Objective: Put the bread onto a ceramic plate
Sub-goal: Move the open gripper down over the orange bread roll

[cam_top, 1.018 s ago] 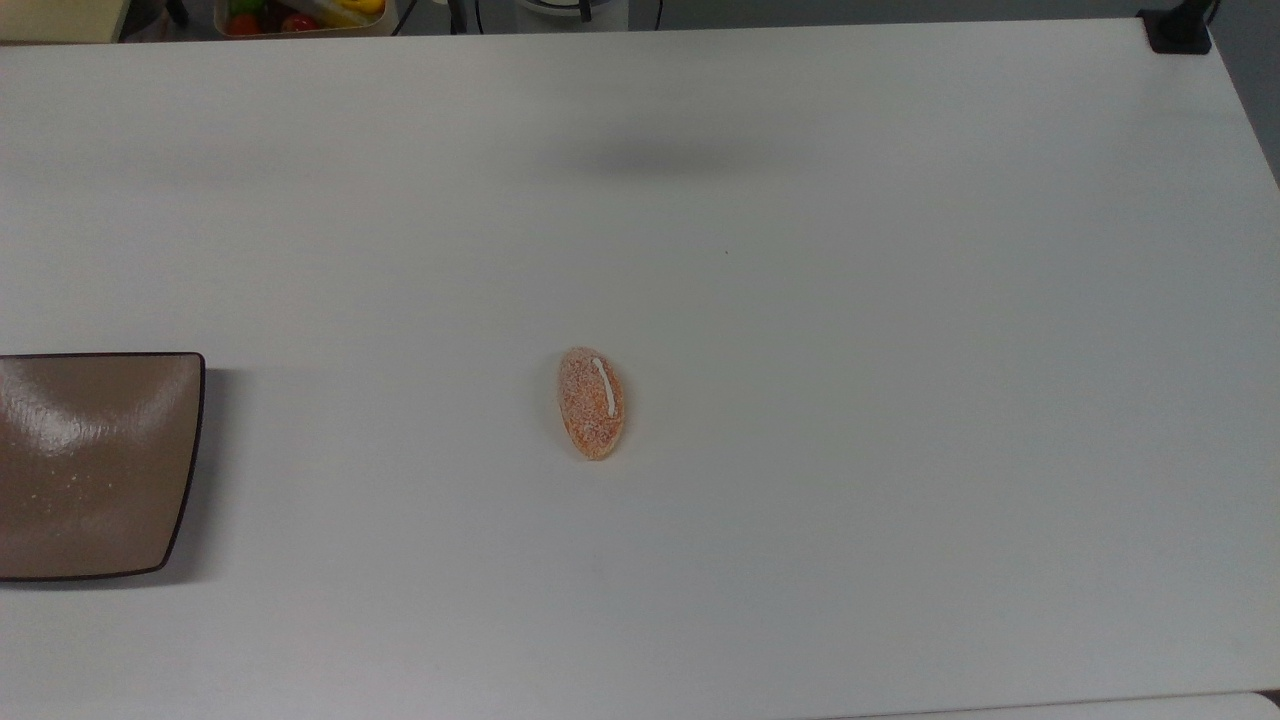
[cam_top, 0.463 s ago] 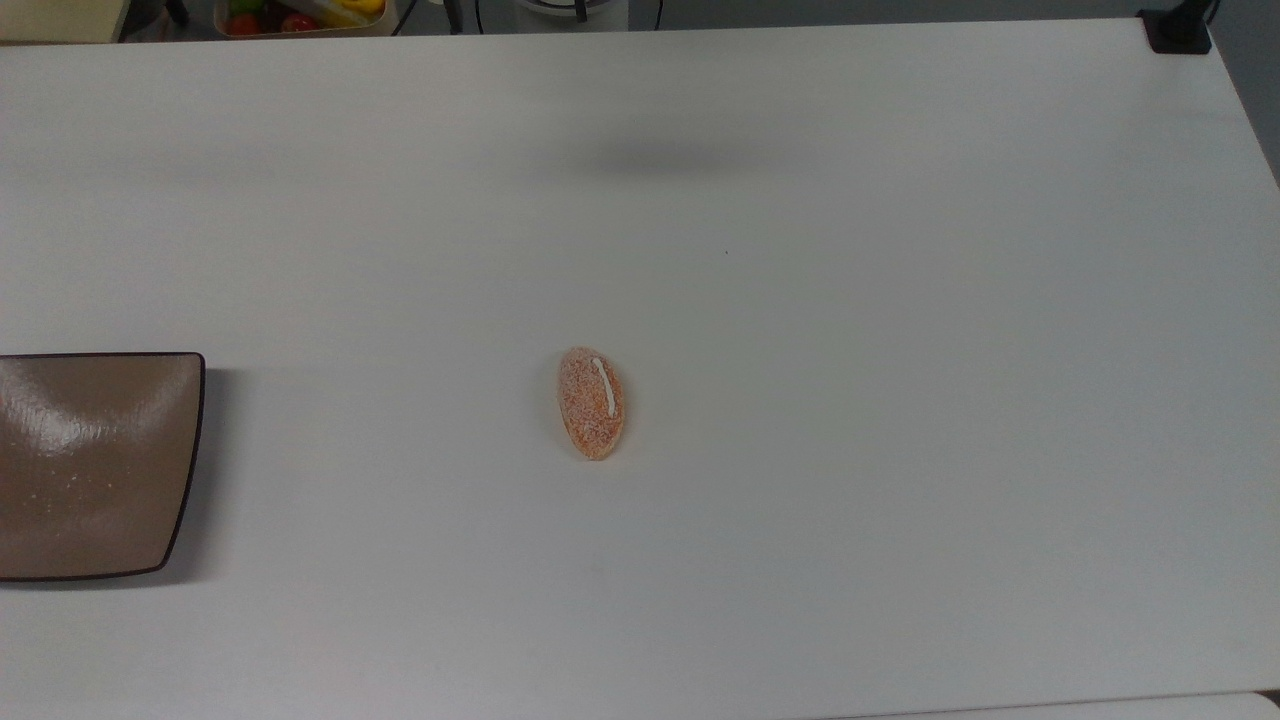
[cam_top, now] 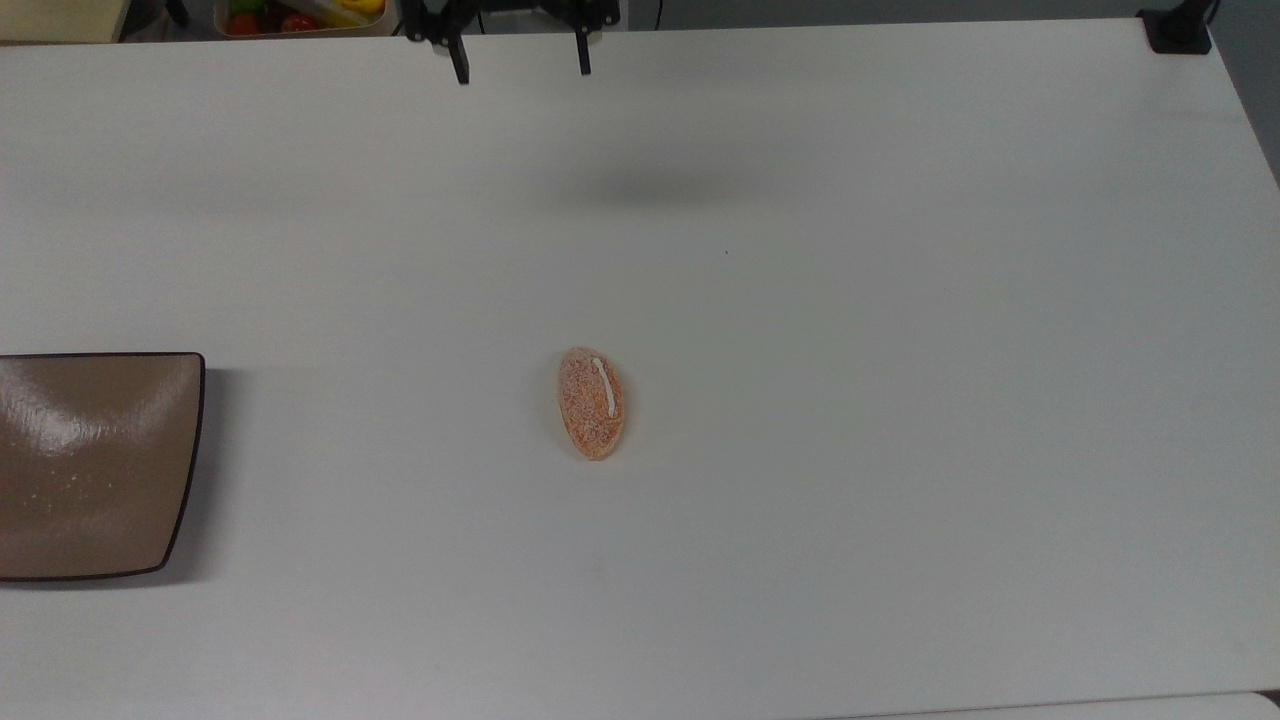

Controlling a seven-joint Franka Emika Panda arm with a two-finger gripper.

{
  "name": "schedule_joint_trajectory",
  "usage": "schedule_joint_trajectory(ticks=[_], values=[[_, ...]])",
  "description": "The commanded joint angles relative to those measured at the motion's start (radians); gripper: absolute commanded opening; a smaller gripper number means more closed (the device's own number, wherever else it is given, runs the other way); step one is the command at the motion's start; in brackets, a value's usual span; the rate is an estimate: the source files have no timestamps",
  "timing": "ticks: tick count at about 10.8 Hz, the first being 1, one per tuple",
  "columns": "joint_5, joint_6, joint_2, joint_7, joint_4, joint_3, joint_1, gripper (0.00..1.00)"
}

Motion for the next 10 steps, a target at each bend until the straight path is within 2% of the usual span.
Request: schedule_joint_trajectory(ticks=[1,6,10], values=[[0.001,0.050,0.080,-0.005,0.069,-0.009,0.015,1.00],[-0.003,0.056,0.284,-0.008,0.247,-0.003,0.015,1.00],[-0.008,0.209,0.377,-0.008,0.246,0.000,0.033,1.00]])
